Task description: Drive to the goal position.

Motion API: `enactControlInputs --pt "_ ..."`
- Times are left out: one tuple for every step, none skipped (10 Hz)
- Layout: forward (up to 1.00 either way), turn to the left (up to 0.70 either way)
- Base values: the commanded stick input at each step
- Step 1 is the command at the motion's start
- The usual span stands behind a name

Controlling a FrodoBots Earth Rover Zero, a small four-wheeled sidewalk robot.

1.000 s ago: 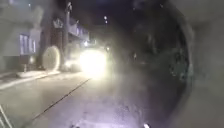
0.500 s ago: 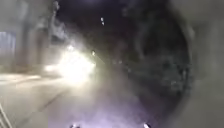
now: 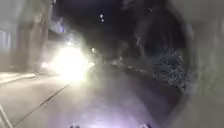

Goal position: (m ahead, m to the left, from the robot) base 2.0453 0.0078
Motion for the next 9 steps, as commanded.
enactControlInputs --pt "0.70 0.00" --pt "0.70 0.00" --pt "0.70 0.00" --pt "0.70 0.00" --pt "0.70 0.00" --pt "0.70 0.00" --pt "0.70 0.00" --pt "0.70 0.00" --pt "0.70 0.00"
